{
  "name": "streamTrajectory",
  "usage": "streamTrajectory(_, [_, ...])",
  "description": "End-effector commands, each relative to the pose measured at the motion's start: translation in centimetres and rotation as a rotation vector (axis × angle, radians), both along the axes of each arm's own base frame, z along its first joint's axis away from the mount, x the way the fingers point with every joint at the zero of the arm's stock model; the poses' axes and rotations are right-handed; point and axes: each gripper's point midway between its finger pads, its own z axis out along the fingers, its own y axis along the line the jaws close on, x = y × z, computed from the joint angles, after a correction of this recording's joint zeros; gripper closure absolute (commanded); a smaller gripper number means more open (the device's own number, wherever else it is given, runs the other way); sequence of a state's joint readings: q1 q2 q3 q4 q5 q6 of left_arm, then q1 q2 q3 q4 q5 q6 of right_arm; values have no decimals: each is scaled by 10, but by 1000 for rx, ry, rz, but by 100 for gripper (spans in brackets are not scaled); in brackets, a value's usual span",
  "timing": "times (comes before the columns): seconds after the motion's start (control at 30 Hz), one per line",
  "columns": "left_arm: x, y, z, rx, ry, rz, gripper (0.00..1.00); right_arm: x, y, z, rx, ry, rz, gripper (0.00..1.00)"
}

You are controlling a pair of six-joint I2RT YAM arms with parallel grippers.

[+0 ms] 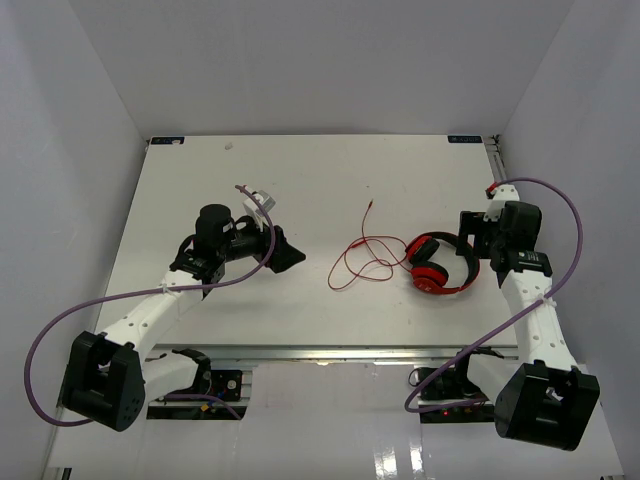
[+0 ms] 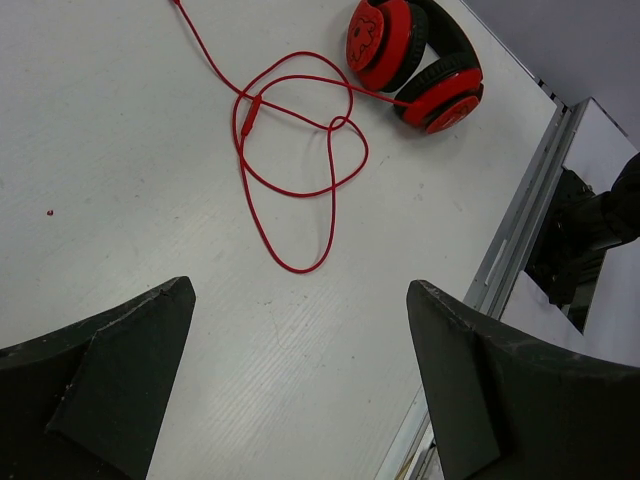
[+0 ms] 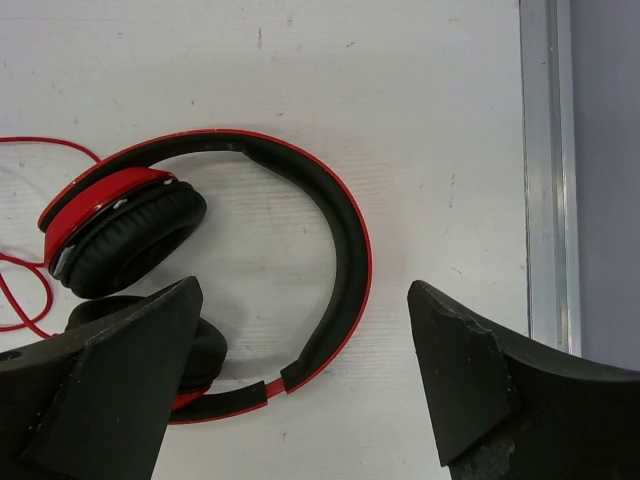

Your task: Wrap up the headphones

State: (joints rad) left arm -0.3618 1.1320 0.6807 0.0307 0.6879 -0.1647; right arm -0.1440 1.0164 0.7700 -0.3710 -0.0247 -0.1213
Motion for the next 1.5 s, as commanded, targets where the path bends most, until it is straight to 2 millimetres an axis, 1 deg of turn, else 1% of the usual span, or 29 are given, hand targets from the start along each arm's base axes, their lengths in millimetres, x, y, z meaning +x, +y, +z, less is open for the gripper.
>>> streamTrajectory(0.0, [-1, -4, 21, -28, -62, -33, 2, 2, 5, 7, -14, 3, 71, 10])
streamTrajectory(0.07, [-1, -4, 22, -30, -64, -37, 2, -7, 22, 2, -58, 40, 281, 10])
streamTrajectory(0.13, [-2, -5, 22, -32, -63, -39, 2, -11, 29, -2, -102, 47, 407, 10])
streamTrajectory(0.27, [-2, -4, 23, -33, -66, -39, 2, -6, 15, -11, -145, 92, 374, 10])
streamTrajectory(0.43, [-2, -5, 23, -33, -66, -41, 2, -1, 5, -23, -122, 105, 347, 1])
streamTrajectory(0.47, [-2, -5, 23, -33, -67, -41, 2, 1, 3, -26, -121, 108, 341, 0])
streamTrajectory(0.53, [-2, -5, 23, -33, -67, -42, 2, 5, -3, -37, -122, 122, 327, 5])
streamTrajectory(0.67, [-3, -5, 25, -36, -73, -45, 2, 14, -18, -58, -147, 176, 297, 13])
streamTrajectory(0.8, [-4, -5, 28, -39, -80, -49, 2, 26, -27, -73, -152, 205, 276, 20])
streamTrajectory(0.83, [-4, -5, 28, -40, -79, -49, 2, 29, -28, -77, -152, 213, 274, 21])
streamTrajectory(0.87, [-5, -5, 27, -41, -76, -52, 2, 33, -30, -83, -147, 231, 269, 23])
streamTrajectory(0.9, [-5, -6, 28, -42, -77, -55, 2, 37, -32, -87, -147, 238, 262, 25])
streamTrajectory(0.97, [-5, -6, 28, -43, -78, -56, 2, 48, -37, -85, -156, 233, 249, 28])
streamTrajectory(1.03, [-5, -6, 27, -42, -77, -57, 2, 54, -40, -94, -152, 254, 241, 30])
streamTrajectory(1.13, [-5, -5, 28, -41, -78, -54, 2, 57, -42, -104, -154, 279, 255, 34])
streamTrajectory(1.2, [-4, -6, 27, -41, -77, -54, 2, 58, -41, -110, -158, 290, 276, 41])
streamTrajectory(1.23, [-4, -6, 27, -40, -76, -55, 2, 59, -40, -113, -154, 294, 289, 42])
streamTrajectory(1.33, [-4, -6, 25, -38, -71, -55, 2, 59, -35, -119, -142, 297, 324, 45])
streamTrajectory(1.47, [-3, -6, 24, -36, -68, -55, 2, 54, -28, -128, -115, 309, 371, 49])
